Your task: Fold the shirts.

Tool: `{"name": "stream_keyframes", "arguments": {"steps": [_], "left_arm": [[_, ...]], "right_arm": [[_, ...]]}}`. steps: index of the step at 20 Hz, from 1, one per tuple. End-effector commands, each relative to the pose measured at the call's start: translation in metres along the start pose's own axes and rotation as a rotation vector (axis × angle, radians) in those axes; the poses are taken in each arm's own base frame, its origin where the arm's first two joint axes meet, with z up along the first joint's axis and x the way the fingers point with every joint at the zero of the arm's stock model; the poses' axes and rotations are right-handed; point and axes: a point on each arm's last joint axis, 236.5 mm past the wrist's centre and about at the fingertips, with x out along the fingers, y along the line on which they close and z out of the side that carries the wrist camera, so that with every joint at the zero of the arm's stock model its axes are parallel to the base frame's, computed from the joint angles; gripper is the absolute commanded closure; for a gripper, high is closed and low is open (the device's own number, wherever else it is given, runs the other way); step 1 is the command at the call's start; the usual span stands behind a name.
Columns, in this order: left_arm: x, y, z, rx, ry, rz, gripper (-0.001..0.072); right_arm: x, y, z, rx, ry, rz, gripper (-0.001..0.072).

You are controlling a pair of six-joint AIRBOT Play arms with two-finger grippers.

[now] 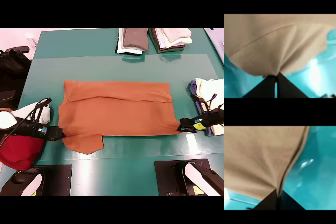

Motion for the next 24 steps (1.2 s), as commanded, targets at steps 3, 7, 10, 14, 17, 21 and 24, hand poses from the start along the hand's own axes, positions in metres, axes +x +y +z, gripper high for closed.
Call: {"name": "stream_keyframes", "arguments": {"steps": [3, 7, 10, 14, 17, 21, 24], "left_arm": [[-0.043, -0.014, 0.005, 0.057, -0.083, 0.034, 0.0684], [-0.049, -0.010, 0.062, 0.089, -0.224, 0.054, 0.0683], [-0.030, 0.006, 0.105, 0.100, -0.238, 0.078, 0.0683], [0.004, 0.031, 0.162, 0.110, -0.215, 0.104, 0.0682], [0.023, 0.043, 0.199, 0.092, -0.211, 0.111, 0.0681], [0.029, 0.048, 0.225, 0.090, -0.223, 0.114, 0.0681], [0.015, 0.042, 0.240, 0.082, -0.264, 0.110, 0.0186]], "right_arm": [[-0.055, -0.006, 0.008, -0.047, -0.159, -0.131, 0.0693], [-0.070, 0.003, 0.053, -0.078, -0.223, -0.104, 0.0694], [-0.063, 0.014, 0.098, -0.123, -0.216, -0.097, 0.0693], [-0.043, 0.031, 0.154, -0.125, -0.188, -0.081, 0.0693], [-0.029, 0.040, 0.183, -0.141, -0.155, -0.073, 0.0693], [-0.025, 0.049, 0.213, -0.128, -0.156, -0.020, 0.0691], [-0.032, 0.054, 0.233, -0.088, -0.203, 0.086, 0.0397]]}}
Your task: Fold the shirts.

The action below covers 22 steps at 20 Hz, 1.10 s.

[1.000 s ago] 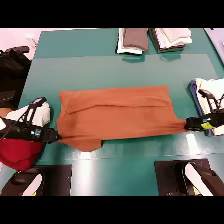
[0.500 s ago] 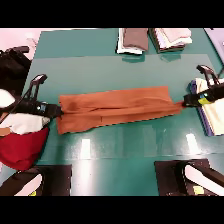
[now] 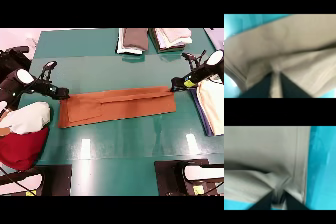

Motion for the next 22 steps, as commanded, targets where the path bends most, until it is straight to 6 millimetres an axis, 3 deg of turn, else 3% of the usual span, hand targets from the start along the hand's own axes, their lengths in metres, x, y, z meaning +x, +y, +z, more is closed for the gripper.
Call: {"name": "stream_keyframes", "arguments": {"steps": [1, 3, 5, 6, 7, 8, 10, 14, 16, 19, 20, 22], "left_arm": [[-0.006, -0.002, 0.024, -0.035, -0.040, -0.002, 0.0146], [-0.016, -0.009, 0.030, -0.036, -0.042, -0.018, 0.0168], [-0.019, -0.020, 0.032, -0.050, -0.039, -0.059, 0.0171], [-0.020, -0.025, 0.032, -0.060, -0.039, -0.080, 0.0329], [-0.020, -0.029, 0.032, -0.062, -0.038, -0.097, 0.0618], [-0.020, -0.032, 0.033, -0.067, -0.043, -0.112, 0.0673], [-0.019, -0.043, 0.040, -0.101, -0.068, -0.157, 0.0681], [-0.010, -0.084, 0.045, -0.043, -0.095, -0.195, 0.0682], [-0.004, -0.112, 0.045, -0.033, -0.106, -0.218, 0.0682], [0.011, -0.151, 0.048, 0.014, -0.143, -0.245, 0.0682], [0.019, -0.160, 0.049, -0.001, -0.151, -0.251, 0.0683], [0.041, -0.177, 0.043, -0.012, -0.138, -0.265, 0.0683]], "right_arm": [[-0.002, 0.006, 0.026, 0.048, -0.051, 0.122, 0.0280], [-0.005, -0.004, 0.020, 0.054, -0.046, 0.162, 0.0250], [0.000, -0.029, -0.002, 0.101, 0.005, 0.173, 0.0244], [0.006, -0.041, -0.014, 0.142, 0.025, 0.185, 0.0144], [0.013, -0.054, -0.026, 0.190, 0.049, 0.191, 0.0110], [0.021, -0.062, -0.037, 0.216, 0.069, 0.207, 0.0110], [0.037, -0.061, -0.047, 0.260, 0.087, 0.296, 0.0115], [0.068, -0.038, -0.044, 0.304, 0.111, 0.419, 0.0137], [0.084, -0.025, -0.042, 0.259, 0.122, 0.408, 0.0272], [0.087, -0.003, -0.027, 0.164, 0.094, 0.390, 0.0632], [0.079, 0.004, -0.020, 0.128, 0.090, 0.395, 0.0693], [0.052, 0.022, -0.006, 0.040, 0.089, 0.422, 0.0693]]}}
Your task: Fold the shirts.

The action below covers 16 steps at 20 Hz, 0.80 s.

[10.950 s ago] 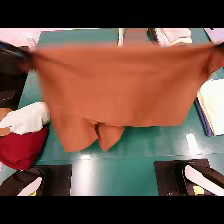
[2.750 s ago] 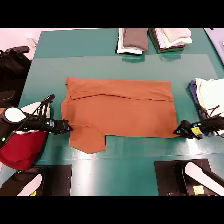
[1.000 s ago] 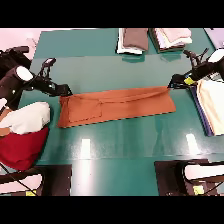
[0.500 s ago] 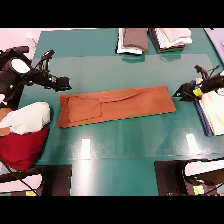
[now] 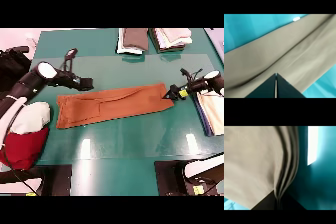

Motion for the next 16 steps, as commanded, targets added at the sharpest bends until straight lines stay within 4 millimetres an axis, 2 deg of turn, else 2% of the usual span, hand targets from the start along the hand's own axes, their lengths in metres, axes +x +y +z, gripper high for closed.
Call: {"name": "stream_keyframes", "arguments": {"steps": [1, 5, 9, 12, 16], "left_arm": [[0.040, -0.027, -0.008, -0.004, -0.006, -0.028, 0.0683], [0.096, -0.048, -0.030, 0.038, 0.093, -0.051, 0.0683], [0.136, -0.064, -0.049, 0.071, 0.179, -0.072, 0.0683], [0.146, -0.061, -0.057, 0.063, 0.210, -0.068, 0.0683], [0.147, -0.059, -0.059, 0.072, 0.220, -0.059, 0.0683]], "right_arm": [[-0.021, 0.050, 0.010, -0.151, 0.026, 0.033, 0.0693], [-0.073, 0.134, 0.025, -0.321, -0.100, 0.007, 0.0693], [-0.110, 0.224, 0.020, -0.514, -0.227, 0.009, 0.0693], [-0.120, 0.276, 0.008, -0.604, -0.267, 0.035, 0.0693], [-0.116, 0.318, -0.006, -0.685, -0.271, 0.071, 0.0693]]}}
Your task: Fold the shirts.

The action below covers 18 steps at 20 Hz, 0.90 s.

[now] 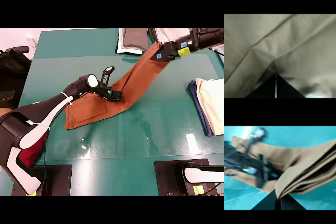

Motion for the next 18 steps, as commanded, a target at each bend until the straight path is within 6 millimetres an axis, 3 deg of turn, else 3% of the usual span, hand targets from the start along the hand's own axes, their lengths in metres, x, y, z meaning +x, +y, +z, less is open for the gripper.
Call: {"name": "stream_keyframes", "arguments": {"steps": [1, 4, 6, 7, 9, 11, 13, 15, 16, 17, 18], "left_arm": [[0.005, 0.002, -0.005, 0.011, 0.025, 0.012, 0.0683], [-0.004, 0.012, -0.007, 0.006, 0.060, 0.022, 0.0683], [-0.030, 0.020, 0.005, -0.006, 0.058, 0.023, 0.0683], [-0.053, 0.027, 0.017, -0.008, 0.025, 0.035, 0.0683], [-0.115, 0.046, 0.047, 0.013, -0.081, 0.097, 0.0683], [-0.197, 0.070, 0.072, 0.033, -0.210, 0.192, 0.0682], [-0.287, 0.091, 0.085, 0.042, -0.350, 0.307, 0.0682], [-0.370, 0.105, 0.084, 0.047, -0.479, 0.428, 0.0682], [-0.403, 0.107, 0.080, 0.045, -0.535, 0.471, 0.0682], [-0.432, 0.107, 0.077, 0.039, -0.588, 0.502, 0.0682], [-0.451, 0.106, 0.073, 0.035, -0.625, 0.519, 0.0682]], "right_arm": [[0.002, 0.043, 0.011, -0.059, -0.023, 0.038, 0.0693], [0.012, 0.065, 0.009, -0.089, -0.011, 0.069, 0.0693], [0.019, 0.080, 0.010, -0.113, -0.012, 0.090, 0.0693], [0.024, 0.090, 0.008, -0.128, -0.008, 0.104, 0.0693], [0.039, 0.114, 0.005, -0.162, 0.004, 0.142, 0.0692], [0.064, 0.154, -0.002, -0.183, 0.023, 0.244, 0.0692], [0.100, 0.205, -0.011, -0.208, 0.035, 0.391, 0.0693], [0.146, 0.253, -0.023, -0.217, 0.034, 0.506, 0.0691], [0.172, 0.273, -0.032, -0.240, 0.032, 0.533, 0.0631], [0.194, 0.288, -0.037, -0.265, 0.025, 0.543, 0.0403], [0.212, 0.299, -0.040, -0.286, 0.020, 0.542, 0.0317]]}}
